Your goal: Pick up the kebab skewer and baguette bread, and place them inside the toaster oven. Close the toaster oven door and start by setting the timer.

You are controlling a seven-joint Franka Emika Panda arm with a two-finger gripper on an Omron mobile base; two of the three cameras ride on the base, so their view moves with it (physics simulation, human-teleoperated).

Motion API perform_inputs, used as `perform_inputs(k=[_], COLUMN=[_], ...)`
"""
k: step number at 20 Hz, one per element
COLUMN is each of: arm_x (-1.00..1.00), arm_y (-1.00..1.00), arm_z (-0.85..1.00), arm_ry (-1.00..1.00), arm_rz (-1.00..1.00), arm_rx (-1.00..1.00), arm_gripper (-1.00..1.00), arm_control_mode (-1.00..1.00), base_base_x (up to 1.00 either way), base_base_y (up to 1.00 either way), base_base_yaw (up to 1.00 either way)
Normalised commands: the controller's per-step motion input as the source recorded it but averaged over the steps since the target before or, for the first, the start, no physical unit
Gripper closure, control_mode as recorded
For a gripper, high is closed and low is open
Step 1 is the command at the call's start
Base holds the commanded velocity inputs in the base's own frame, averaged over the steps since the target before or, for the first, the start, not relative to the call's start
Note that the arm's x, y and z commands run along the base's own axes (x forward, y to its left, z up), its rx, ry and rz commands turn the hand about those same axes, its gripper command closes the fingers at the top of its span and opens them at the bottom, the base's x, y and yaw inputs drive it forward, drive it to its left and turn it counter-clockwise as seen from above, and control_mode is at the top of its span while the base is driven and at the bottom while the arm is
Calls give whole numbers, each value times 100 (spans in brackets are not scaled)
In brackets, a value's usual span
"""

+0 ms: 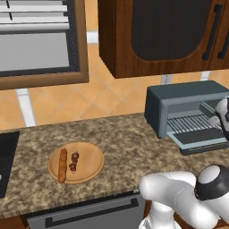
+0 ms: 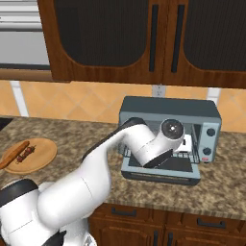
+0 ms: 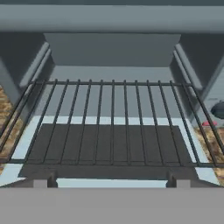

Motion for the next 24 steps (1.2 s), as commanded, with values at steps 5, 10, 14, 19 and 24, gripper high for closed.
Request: perform_inputs(k=[5, 10, 14, 19, 24], arm_x=[-58, -30, -34, -26, -19], arm_y=[58, 98, 100, 100, 100], arm_z=[30, 17, 14, 7, 5], arm_ry=[13, 9, 12, 13, 14], arm_rz=[0, 1, 3, 4, 5], arm_rx=[0, 0, 0, 0, 0], arm_gripper=[-100, -100, -100, -100, -100], arm_control_mode=[-100, -100, -100, -100, -100], base_base_x=[0, 0, 0, 0, 0], base_base_y=[0, 0, 0, 0, 0], base_base_yaw=[0, 0, 0, 0, 0])
